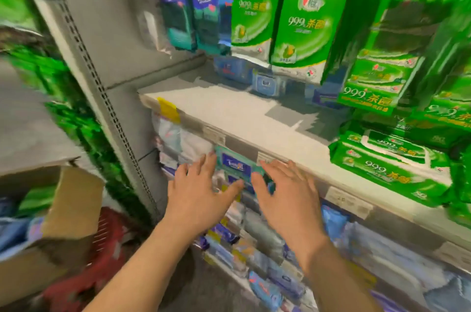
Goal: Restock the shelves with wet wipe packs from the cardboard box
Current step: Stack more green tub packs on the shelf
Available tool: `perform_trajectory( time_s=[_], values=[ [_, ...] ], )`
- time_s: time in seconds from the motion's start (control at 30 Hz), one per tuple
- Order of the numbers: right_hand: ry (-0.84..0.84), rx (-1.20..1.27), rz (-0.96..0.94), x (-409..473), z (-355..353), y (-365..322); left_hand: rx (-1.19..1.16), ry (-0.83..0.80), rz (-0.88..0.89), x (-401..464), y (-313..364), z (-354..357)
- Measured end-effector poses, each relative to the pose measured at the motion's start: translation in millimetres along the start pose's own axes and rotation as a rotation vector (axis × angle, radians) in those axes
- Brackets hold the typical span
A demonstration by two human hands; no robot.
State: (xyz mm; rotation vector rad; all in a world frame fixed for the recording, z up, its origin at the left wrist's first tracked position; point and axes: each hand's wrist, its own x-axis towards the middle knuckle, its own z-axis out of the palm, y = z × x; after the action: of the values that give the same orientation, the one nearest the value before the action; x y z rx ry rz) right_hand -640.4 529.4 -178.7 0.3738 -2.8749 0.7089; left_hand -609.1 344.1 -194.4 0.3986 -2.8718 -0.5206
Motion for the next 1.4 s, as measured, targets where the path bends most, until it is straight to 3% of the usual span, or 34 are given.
perform_trajectory(
  time_s=[0.53,0.7,0.9,1.17,1.4],
  values=[
    [-0.541,0.175,-0.297,-34,175,-320,-0.088,0.113,-0.538,-109,-347,-124],
    [-0.672,0.175,-0.349,-53,214,-402,-0.154,0.122,-0.696,-141,-427,-149],
    [-0.752,0.234,-0.403,-46,260,-453,-0.229,0.085,-0.792,-149,-480,-162],
    [-0.873,0.365,-0.337,8,345,-500,-0.332,0.047,-0.906,-104,-547,-157],
    [-0.987,0.496,-0.253,61,410,-525,-0.553,0.131,-0.965,-51,-603,-155]
  ],
)
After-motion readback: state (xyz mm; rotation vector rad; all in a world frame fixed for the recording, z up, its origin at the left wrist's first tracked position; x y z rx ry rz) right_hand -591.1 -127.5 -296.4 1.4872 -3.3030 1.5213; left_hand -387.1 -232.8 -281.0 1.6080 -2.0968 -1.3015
